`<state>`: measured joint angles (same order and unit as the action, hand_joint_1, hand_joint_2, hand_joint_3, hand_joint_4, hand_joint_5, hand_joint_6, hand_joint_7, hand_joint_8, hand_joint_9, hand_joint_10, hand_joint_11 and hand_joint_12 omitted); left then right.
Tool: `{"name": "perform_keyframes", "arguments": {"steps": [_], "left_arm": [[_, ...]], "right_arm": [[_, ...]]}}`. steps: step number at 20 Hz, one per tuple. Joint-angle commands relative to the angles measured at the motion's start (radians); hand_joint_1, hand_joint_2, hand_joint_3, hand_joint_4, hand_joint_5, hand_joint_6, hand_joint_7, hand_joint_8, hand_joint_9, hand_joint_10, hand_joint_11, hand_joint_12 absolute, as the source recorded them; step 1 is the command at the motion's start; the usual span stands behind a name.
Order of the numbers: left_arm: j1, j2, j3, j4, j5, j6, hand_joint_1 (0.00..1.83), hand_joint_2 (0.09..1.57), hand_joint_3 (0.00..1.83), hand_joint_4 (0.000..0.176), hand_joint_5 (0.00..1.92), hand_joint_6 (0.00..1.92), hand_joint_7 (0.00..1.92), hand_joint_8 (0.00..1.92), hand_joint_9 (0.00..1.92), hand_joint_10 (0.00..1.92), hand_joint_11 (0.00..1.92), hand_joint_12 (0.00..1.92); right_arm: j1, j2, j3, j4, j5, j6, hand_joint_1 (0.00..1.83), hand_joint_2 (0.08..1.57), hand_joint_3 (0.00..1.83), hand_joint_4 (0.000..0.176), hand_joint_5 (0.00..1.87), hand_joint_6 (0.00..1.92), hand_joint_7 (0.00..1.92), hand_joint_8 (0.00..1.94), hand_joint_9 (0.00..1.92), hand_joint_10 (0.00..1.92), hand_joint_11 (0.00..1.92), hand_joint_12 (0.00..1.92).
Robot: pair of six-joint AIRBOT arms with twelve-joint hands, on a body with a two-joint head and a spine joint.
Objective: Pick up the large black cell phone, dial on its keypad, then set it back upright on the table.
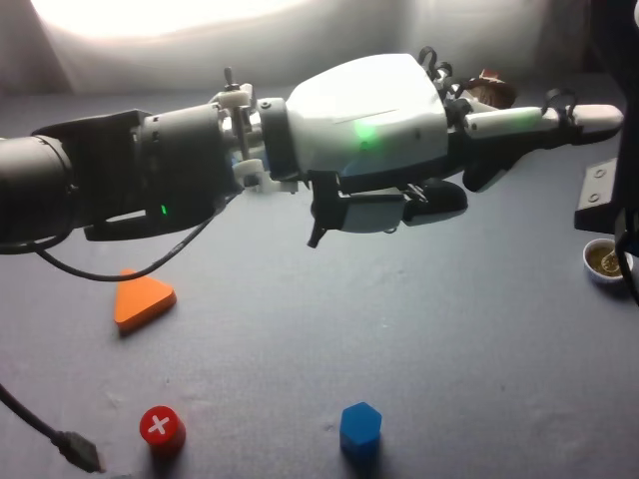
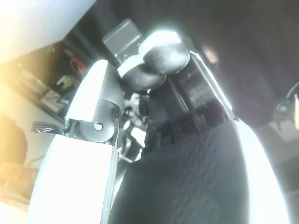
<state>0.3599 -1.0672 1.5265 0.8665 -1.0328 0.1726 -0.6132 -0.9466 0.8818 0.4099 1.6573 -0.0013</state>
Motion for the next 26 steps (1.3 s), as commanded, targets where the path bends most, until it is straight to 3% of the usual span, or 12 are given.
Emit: {"name": "perform_keyframes", "arguments": {"steps": [1,7,9,11,12,13,16,17,19,21,23,26], "left_arm": [[-0.009,0.002,0.009,-0.061,-0.121,-0.013,1.27,1.35,0.0,0.092,0.0,0.0,0.56,1.72,0.81,1.92,0.85,1.92],[0.058,0.022,0.092,-0.042,-0.202,-0.139,1.27,1.34,0.0,0.087,0.0,0.0,0.56,1.71,0.8,1.92,0.83,1.92],[0.009,0.032,0.093,0.084,-0.172,-0.313,1.27,1.35,0.0,0.057,0.02,0.0,0.55,1.72,0.72,1.92,0.77,1.92],[-0.062,0.035,0.097,0.297,-0.121,-0.622,1.26,1.36,0.01,0.039,0.03,0.01,0.53,1.76,0.74,1.92,0.8,1.92],[-0.08,0.035,0.097,0.341,-0.125,-0.686,1.26,1.36,0.01,0.039,0.03,0.01,0.53,1.76,0.74,1.92,0.8,1.92],[-0.105,0.036,0.096,0.376,-0.146,-0.705,1.27,1.35,0.0,0.006,0.1,0.02,0.55,1.74,0.8,1.92,0.83,1.92],[-0.171,0.036,0.112,0.556,-0.147,-0.866,1.27,1.34,0.0,0.0,0.23,0.02,0.57,1.72,0.79,1.92,0.8,1.92],[-0.163,0.039,0.115,0.533,-0.154,-0.872,1.29,1.28,0.0,0.0,0.27,0.02,0.68,1.52,0.7,1.87,0.7,1.92],[-0.146,0.041,0.136,0.425,-0.181,-0.875,0.61,1.25,0.0,0.0,0.39,0.01,0.63,0.81,0.59,1.22,0.49,1.72],[-0.138,0.042,0.159,0.332,-0.241,-0.882,0.35,1.26,0.0,0.0,0.43,0.0,0.66,0.27,0.57,0.67,0.33,1.37],[-0.11,0.042,0.177,0.168,-0.282,-0.886,0.12,1.29,0.0,0.0,0.44,0.0,0.59,0.03,0.55,0.22,0.22,1.1],[-0.108,0.042,0.198,0.17,-0.259,-0.899,0.0,1.26,0.0,0.0,0.37,0.0,0.39,0.0,0.38,0.02,0.02,0.93]], "right_arm": [[0.012,0.008,0.002,-0.039,0.107,0.019,1.37,1.13,0.0,0.0,0.93,0.95,0.93,1.01,0.89,1.33,0.85,1.37],[0.011,-0.008,0.016,-0.036,0.107,0.019,1.37,1.13,0.0,0.0,0.92,1.01,0.93,1.01,0.89,1.28,0.86,1.26],[0.011,-0.019,0.022,-0.01,0.107,0.025,1.37,1.13,0.0,0.0,0.91,1.0,0.92,1.04,0.9,1.29,0.87,1.26],[0.009,-0.033,0.038,-0.006,0.107,0.034,1.38,1.12,0.0,0.0,0.94,0.95,0.94,1.02,0.93,1.25,0.89,1.21],[0.009,-0.038,0.047,-0.006,0.107,0.041,1.38,1.12,0.0,0.0,0.94,0.95,0.94,1.02,0.93,1.25,0.89,1.21],[0.009,-0.046,0.058,-0.004,0.107,0.045,1.37,1.13,0.0,0.0,0.91,1.0,0.91,1.06,0.89,1.28,0.87,1.23],[0.009,-0.074,0.09,0.023,0.108,0.048,1.37,1.14,0.0,0.0,0.92,0.98,0.9,1.06,0.89,1.31,0.87,1.23],[0.007,-0.082,0.096,0.028,0.108,0.048,1.37,1.14,0.0,0.0,0.92,0.97,0.89,1.07,0.89,1.32,0.88,1.24],[-0.012,-0.098,0.116,0.034,0.108,0.05,1.37,1.14,0.0,0.0,0.92,0.96,0.88,1.1,0.89,1.32,0.88,1.25],[-0.033,-0.109,0.131,0.041,0.108,0.058,1.37,1.13,0.0,0.0,0.93,0.96,0.89,1.09,0.9,1.29,0.89,1.22],[-0.049,-0.124,0.152,0.045,0.108,0.061,1.37,1.13,0.0,0.0,0.92,0.94,0.93,1.05,0.89,1.3,0.89,1.25],[-0.058,-0.144,0.175,0.046,0.108,0.061,1.37,1.13,0.0,0.0,0.93,0.94,0.94,1.03,0.88,1.3,0.87,1.29]]}}
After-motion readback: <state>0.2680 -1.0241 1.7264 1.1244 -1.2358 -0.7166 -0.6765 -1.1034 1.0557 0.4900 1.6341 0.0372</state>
